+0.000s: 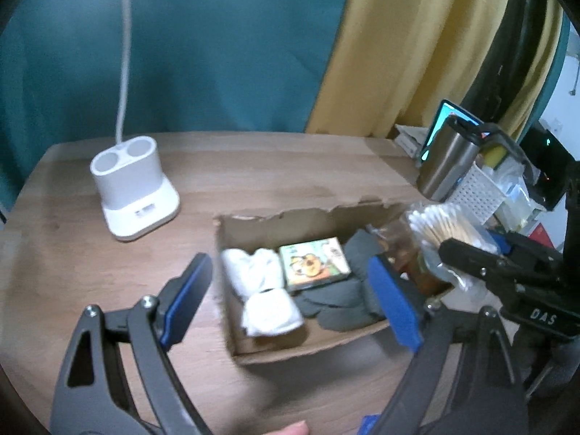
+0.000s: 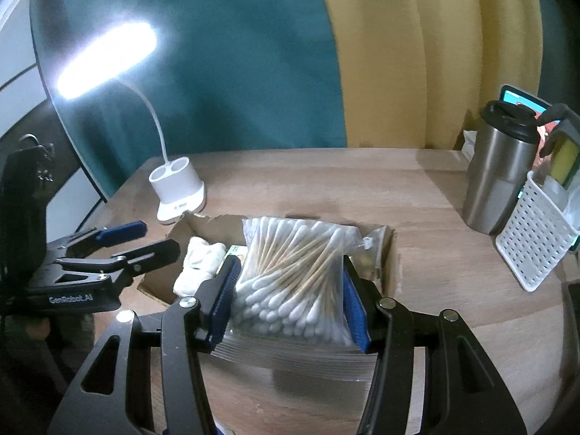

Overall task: Organize objects
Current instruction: 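Lower the swab bag into the cardboard box and open the right tool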

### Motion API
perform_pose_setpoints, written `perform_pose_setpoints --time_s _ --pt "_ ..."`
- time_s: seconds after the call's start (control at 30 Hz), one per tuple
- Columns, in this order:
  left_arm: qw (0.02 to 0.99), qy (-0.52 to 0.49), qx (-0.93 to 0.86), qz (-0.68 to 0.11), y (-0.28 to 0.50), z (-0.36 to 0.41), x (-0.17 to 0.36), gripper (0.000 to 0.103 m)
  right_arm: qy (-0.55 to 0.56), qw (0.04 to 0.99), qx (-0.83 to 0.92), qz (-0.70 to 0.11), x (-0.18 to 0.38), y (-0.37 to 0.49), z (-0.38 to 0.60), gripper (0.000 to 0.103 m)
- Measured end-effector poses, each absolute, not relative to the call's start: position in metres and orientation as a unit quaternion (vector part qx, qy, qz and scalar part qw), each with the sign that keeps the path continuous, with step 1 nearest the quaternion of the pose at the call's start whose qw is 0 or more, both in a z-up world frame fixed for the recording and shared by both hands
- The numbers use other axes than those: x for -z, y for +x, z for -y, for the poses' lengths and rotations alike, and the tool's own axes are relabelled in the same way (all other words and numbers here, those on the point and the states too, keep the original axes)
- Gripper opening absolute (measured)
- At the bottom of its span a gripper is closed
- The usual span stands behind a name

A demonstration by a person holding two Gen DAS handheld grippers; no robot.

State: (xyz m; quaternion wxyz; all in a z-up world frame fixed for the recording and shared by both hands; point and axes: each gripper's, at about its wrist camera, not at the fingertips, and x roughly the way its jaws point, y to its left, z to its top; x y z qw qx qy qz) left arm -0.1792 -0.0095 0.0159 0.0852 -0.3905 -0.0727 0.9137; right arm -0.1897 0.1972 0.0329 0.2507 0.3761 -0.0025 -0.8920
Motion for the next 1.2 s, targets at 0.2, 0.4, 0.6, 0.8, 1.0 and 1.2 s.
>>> perform_pose_setpoints --time_s 0.2,0.4,0.6,0.8,1.0,1.2 --pt "0.073 -0.390 -0.915 0.072 -0.175 0.029 -0.015 0.089 0.387 0.237 0.891 0.000 -0.023 -0.193 -0.180 0.056" --pt "0.067 -0.393 -0.914 0.077 -0.177 0.040 -0.011 0.089 0.398 0.226 0.889 0.000 -0.011 -0.202 -0.169 0.056" --pt "0.064 -0.402 -0.910 0.084 -0.179 0.046 -0.002 0.089 0.417 0.216 0.883 -0.007 0.011 -0.213 -0.161 0.056" --pt "0.064 -0.407 -0.907 0.091 -0.176 0.049 0.003 0.089 0.417 0.205 0.885 -0.030 0.022 -0.213 -0.151 0.056" --pt "0.060 -0.404 -0.908 0.093 -0.166 0.050 0.001 0.089 0.411 0.210 0.886 -0.037 0.016 -0.206 -0.149 0.079" --pt "0.059 -0.395 -0.913 0.090 -0.152 0.046 -0.006 0.089 0.392 0.211 0.895 -0.043 0.003 -0.189 -0.154 0.083"
